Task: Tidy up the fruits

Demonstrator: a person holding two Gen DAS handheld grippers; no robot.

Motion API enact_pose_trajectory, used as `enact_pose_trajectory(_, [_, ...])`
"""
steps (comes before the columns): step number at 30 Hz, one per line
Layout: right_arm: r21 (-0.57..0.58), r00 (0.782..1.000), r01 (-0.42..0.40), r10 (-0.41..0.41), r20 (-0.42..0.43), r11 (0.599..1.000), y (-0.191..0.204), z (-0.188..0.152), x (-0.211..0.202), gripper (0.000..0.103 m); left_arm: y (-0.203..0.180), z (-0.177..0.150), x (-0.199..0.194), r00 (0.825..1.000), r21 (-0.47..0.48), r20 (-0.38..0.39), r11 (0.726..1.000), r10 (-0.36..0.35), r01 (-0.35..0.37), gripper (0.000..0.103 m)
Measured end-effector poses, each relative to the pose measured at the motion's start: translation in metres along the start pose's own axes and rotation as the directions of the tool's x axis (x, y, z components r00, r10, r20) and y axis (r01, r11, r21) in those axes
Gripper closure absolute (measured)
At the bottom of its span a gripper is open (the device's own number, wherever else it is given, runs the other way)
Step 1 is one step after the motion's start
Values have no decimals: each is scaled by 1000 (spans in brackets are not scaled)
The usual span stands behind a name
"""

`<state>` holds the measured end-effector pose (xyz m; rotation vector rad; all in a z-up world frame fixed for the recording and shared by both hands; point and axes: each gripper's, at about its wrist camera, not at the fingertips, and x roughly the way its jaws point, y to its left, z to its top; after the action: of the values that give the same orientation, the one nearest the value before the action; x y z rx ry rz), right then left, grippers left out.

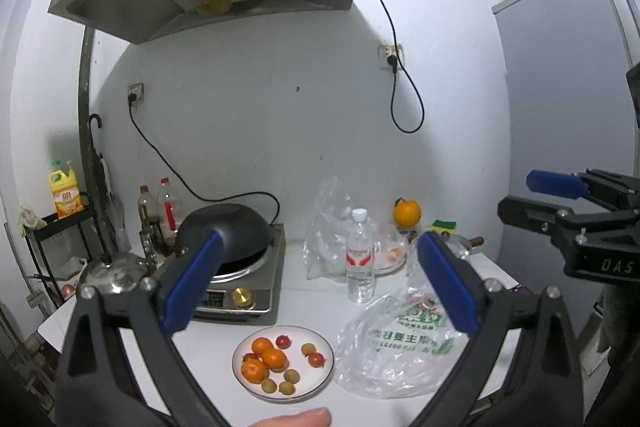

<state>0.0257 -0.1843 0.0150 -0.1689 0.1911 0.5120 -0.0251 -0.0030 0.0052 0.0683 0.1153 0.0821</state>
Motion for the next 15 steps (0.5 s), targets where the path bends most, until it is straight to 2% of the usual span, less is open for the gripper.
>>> enact_pose_trajectory(15, [17, 997, 26, -27, 68, 1000, -3, 9, -18, 36, -3, 15, -23, 999, 18, 49, 1000, 16, -17, 4])
